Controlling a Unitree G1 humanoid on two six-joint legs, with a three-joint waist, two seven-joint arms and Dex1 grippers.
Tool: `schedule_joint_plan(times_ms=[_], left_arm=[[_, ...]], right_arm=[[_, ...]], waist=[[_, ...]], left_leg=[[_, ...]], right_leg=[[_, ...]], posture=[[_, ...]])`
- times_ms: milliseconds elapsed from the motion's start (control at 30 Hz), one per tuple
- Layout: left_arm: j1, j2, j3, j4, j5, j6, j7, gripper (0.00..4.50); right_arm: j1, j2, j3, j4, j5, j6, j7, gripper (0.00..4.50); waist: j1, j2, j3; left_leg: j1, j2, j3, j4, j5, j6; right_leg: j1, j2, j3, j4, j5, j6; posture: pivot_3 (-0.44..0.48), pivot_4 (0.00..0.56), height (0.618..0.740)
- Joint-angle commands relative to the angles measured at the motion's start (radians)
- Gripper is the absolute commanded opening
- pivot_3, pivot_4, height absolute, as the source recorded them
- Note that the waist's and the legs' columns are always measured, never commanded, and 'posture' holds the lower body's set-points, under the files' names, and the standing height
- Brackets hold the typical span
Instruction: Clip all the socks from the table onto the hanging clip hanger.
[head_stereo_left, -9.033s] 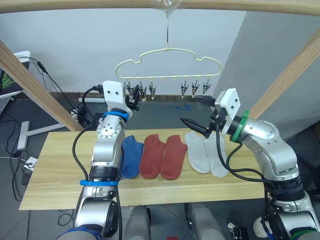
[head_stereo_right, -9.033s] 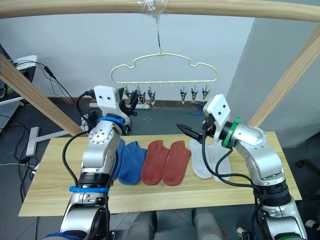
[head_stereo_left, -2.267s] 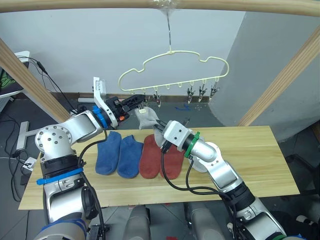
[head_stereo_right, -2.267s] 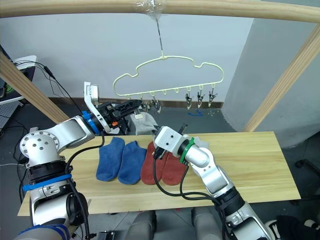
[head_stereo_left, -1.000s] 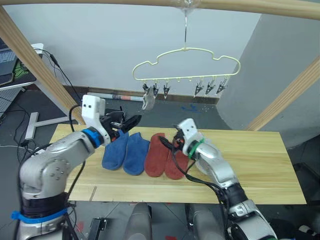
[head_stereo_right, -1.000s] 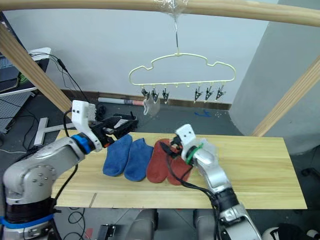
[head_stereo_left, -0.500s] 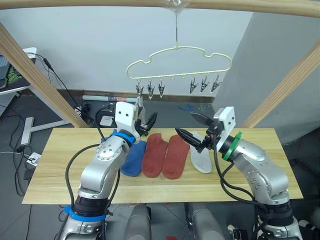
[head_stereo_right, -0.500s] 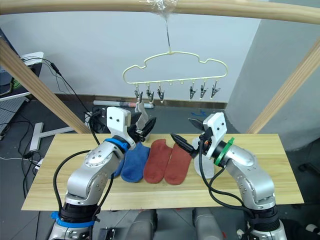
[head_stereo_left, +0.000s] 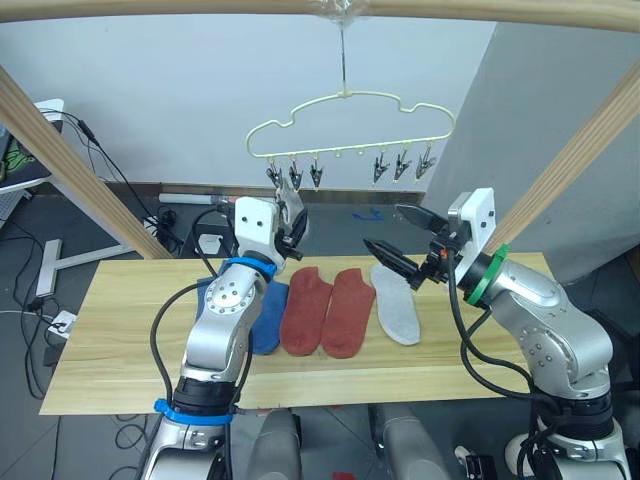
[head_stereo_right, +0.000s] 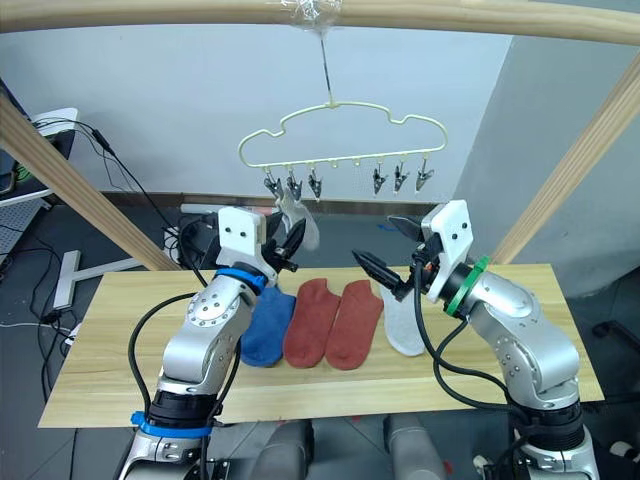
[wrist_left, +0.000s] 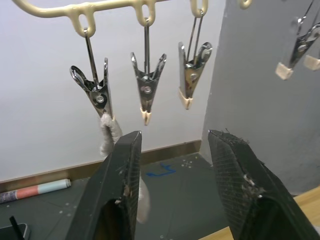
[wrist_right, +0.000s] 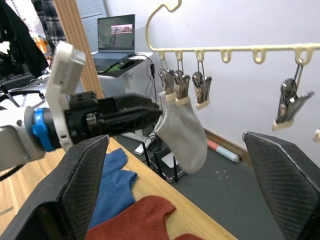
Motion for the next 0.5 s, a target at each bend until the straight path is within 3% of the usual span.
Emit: schedule_joint_plan(times_ms=[33,500], left_arm=[[-0.047,-0.034,0.032,0.030,0.010,-0.042,0.027,2.16],[-0.213,-0.090,0.034,0.276,0.128,-0.220,0.085,2.16]], right_arm=[[-0.017,-0.023,-0.026,-0.042,0.027,0.000,0.000,4.50],[-0.072,-0.070,-0.038,0.010,0.047,-0.011,0.011,4.50]], waist=[[0.000,0.000,0.000],[-0.007,0.000,0.000]], left_leg=[[0.000,0.000,0.000,0.000,0.000,0.000],[-0.002,0.000,0.000,0.008,0.000,0.000]], right_leg=[[0.000,0.000,0.000,0.000,0.000,0.000],[0.002,0.001,0.001,0.000,0.002,0.004]], posture=[[-0.083,0.227,0.740],[-0.113,0.241,0.740]])
